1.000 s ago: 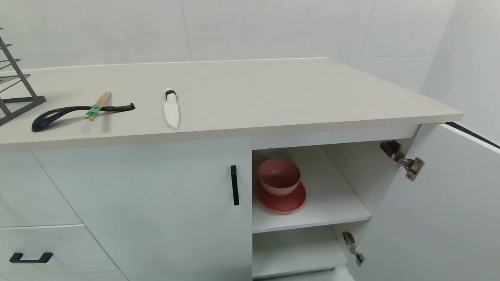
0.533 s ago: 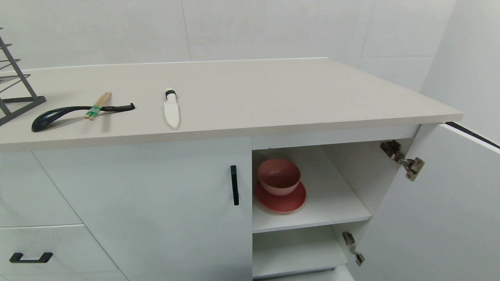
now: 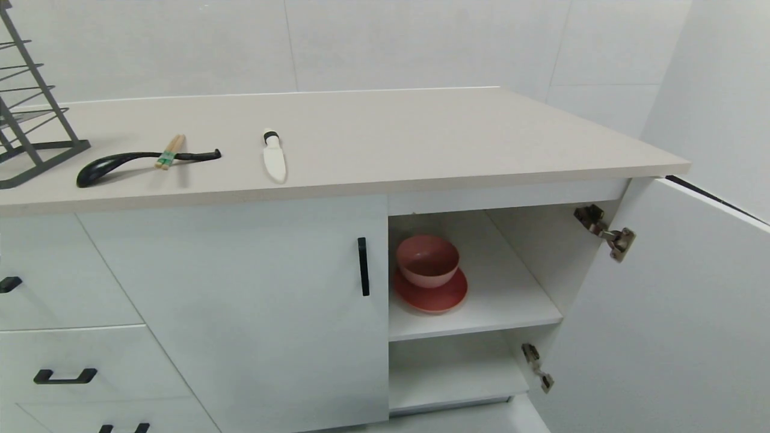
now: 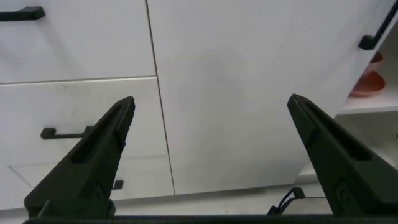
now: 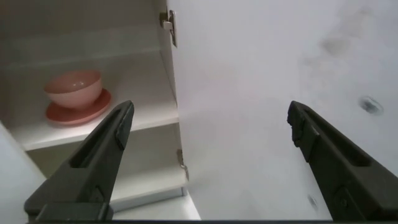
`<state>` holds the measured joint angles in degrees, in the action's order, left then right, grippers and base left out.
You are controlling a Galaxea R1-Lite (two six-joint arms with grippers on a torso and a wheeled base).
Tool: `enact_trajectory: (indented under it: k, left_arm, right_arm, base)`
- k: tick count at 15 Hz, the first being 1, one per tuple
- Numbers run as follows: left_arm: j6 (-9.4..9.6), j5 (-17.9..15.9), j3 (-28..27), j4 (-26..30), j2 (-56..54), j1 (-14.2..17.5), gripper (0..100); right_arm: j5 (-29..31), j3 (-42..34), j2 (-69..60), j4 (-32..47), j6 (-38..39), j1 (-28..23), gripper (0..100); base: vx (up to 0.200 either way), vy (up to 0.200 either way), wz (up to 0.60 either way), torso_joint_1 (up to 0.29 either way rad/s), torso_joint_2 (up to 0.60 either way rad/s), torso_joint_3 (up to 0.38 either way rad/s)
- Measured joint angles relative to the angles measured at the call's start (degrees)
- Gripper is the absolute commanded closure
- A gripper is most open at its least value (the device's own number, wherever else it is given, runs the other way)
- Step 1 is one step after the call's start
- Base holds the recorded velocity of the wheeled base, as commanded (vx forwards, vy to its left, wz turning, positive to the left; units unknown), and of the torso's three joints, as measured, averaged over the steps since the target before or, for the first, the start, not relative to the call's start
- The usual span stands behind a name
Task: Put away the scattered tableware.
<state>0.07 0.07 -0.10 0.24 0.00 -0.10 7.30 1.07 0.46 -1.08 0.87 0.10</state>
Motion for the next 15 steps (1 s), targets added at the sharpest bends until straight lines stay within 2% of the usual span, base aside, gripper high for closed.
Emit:
enact_trajectory:
  k: [4,7,12,13,15]
  left_arm:
    - [-0.05,0.0,0.0,0.0,0.0,0.0,0]
    - [-0.43,0.1,0.0,0.0,0.0,0.0,0]
    - [-0.67,0.1,0.0,0.0,0.0,0.0,0]
    - [-0.67,0.1,0.0,0.0,0.0,0.0,0]
    - [-0.67,0.1,0.0,0.0,0.0,0.0,0]
  right_arm:
    - [-2.2,0.0,-0.1,0.0,0.0,0.0,0]
    - [-7.4,-0.8,-0.2,1.6,-0.2,0.0,0]
    - [-7.5,-1.0,-0.2,1.5,-0.3,0.1,0]
    - [-7.5,-1.0,-0.1,1.5,-0.3,0.1,0]
    - [-7.5,-1.0,-0.1,1.5,-0.3,0.1,0]
  base:
    - [-0.200,0.000,0.00,0.004,0.00,0.000]
    - [-0.200,0.000,0.00,0.001,0.00,0.004]
    - [-0.200,0.000,0.00,0.002,0.00,0.000]
    - [-0.200,-0.200,0.00,0.002,0.00,0.012]
    - [0.000,-0.200,0.00,0.000,0.00,0.005]
